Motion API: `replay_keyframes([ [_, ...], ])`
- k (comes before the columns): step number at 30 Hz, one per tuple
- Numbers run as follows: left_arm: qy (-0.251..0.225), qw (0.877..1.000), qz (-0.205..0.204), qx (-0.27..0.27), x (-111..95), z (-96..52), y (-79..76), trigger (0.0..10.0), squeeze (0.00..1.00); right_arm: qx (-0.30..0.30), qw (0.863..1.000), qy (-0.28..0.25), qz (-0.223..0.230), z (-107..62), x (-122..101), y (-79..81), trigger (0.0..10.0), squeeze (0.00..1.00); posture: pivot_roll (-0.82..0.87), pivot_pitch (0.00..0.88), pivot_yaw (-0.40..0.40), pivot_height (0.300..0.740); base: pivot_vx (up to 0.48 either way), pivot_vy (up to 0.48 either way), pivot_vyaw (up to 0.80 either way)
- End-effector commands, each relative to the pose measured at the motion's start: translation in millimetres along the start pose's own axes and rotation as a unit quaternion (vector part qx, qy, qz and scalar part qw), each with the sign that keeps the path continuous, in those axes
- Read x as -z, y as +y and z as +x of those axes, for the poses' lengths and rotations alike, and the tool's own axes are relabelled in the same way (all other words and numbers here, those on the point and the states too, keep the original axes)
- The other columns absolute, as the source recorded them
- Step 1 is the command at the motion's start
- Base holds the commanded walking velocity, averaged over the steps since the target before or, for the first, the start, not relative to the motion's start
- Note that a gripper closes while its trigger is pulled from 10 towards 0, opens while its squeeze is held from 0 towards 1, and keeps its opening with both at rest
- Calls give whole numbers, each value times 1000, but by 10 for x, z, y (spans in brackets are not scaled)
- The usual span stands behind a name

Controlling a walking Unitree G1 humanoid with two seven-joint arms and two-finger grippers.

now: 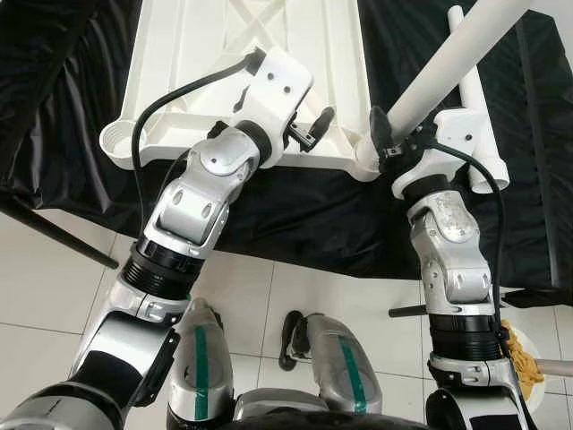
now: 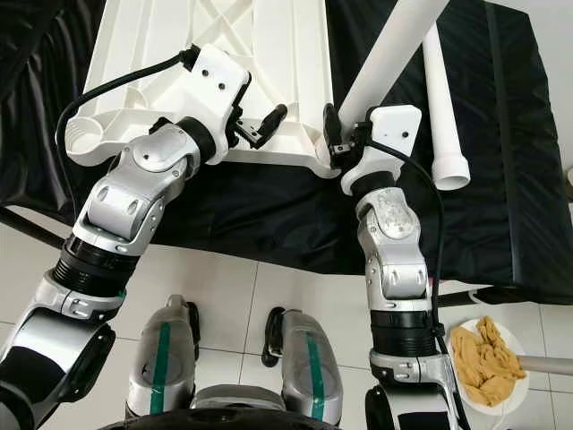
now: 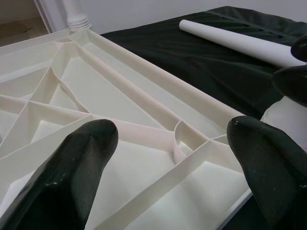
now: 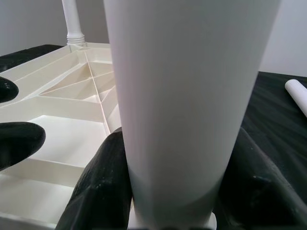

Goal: Building children table

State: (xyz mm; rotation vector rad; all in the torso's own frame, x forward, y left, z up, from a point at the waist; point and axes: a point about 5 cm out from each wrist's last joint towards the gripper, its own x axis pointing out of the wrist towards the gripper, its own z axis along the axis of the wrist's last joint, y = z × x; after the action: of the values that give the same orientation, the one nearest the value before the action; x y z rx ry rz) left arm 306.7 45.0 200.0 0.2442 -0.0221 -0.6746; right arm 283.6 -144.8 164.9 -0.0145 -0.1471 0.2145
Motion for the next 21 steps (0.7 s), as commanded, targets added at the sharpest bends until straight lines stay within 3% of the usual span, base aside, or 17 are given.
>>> replay_keyframes([
  [1, -14, 999, 11, 31, -75, 15, -68, 10000, 0, -5, 997, 71, 24, -40, 262, 14, 10000, 0, 121, 95, -80, 740, 0, 0, 0],
  [21, -17, 999, 13, 26, -100, 7, -70, 10000, 0, -20, 994, 94, 53, 140, 184, -35, 10000, 0, 128, 102, -83, 740, 0, 0, 0],
])
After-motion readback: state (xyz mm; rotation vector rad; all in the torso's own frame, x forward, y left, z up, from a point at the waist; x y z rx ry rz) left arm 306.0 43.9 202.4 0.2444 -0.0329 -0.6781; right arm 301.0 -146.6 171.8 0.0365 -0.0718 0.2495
